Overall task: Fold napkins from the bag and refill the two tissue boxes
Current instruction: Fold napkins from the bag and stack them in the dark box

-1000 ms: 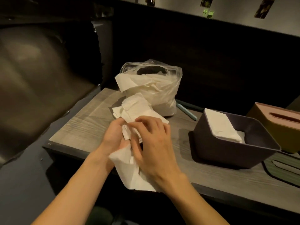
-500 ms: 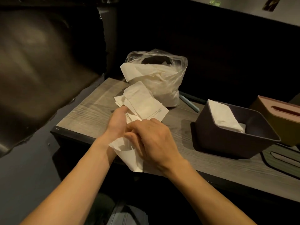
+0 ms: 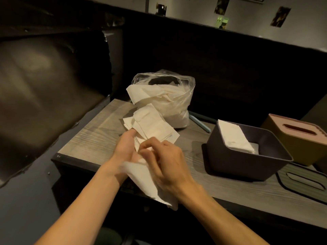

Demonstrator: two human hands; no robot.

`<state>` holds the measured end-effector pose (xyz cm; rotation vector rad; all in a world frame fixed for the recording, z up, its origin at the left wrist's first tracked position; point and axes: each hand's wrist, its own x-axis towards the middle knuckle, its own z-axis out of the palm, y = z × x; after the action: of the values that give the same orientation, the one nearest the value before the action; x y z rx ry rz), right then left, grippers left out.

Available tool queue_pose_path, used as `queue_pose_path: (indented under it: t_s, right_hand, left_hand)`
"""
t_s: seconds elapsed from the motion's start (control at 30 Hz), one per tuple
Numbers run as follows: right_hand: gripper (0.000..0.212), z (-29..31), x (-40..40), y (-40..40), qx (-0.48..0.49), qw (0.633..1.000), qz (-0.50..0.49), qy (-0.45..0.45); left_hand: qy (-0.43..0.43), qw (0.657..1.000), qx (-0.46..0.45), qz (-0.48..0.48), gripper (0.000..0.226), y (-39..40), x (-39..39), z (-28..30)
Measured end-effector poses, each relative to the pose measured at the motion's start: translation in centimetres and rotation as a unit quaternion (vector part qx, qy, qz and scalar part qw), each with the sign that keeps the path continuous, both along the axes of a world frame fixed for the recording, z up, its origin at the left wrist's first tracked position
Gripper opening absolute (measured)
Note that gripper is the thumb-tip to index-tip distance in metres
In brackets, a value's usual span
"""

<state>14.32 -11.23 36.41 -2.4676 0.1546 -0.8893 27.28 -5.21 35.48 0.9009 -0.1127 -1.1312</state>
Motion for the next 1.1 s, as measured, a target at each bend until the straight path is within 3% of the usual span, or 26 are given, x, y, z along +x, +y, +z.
queue_pose_path:
  t_s: [0.1, 0.2, 0.33, 0.37, 0.5, 0.73, 0.87, 1.1]
  right_hand:
    - [0.033, 4.6, -0.4, -1.8, 0.168, 0.98, -0.07, -0.086]
    - [0.04, 8.7, 0.5, -5.4, 0.097, 0.976, -0.175, -0.083]
    - [0.046, 8.1, 3.3, -7.2, 0.073, 0.965, -0.25, -0.002]
    - [0.046, 7.7, 3.9, -7.3, 0.081, 0.965, -0.251, 0.012]
    - [0.04, 6.3, 4.2, -7.2, 0.142, 0.974, -0.177, -0.002]
    - [0.025, 5.3, 0.0, -8.3, 0.049, 0.997, -0.053, 0.01]
    - [0.032, 5.4, 0.2, -9.0, 0.05, 0.995, -0.064, 0.06]
    - [0.009, 6.6, 0.7, -9.2, 0.004, 0.996, -0.059, 0.072]
  left_hand:
    - [-0.018, 0.999, -0.04, 0.002, 0.046, -0.1, -0.2, 0.1]
    - [-0.041, 0.997, -0.069, 0.019, 0.045, -0.1, -0.7, 0.7]
    - [-0.047, 0.994, -0.096, 0.007, 0.064, 0.4, -1.0, 1.5]
    - [-0.048, 0.993, -0.104, -0.005, 0.066, 0.5, -1.3, 1.7]
    - [-0.102, 0.992, -0.072, 0.003, 0.038, 0.2, -1.7, 1.3]
    - [-0.099, 0.994, -0.045, 0.021, 0.035, 0.2, -1.3, 1.0]
    - [-0.118, 0.992, -0.045, 0.016, 0.03, 0.4, -1.6, 1.0]
    - [-0.144, 0.989, -0.044, 0.012, 0.04, 0.4, -1.8, 1.4]
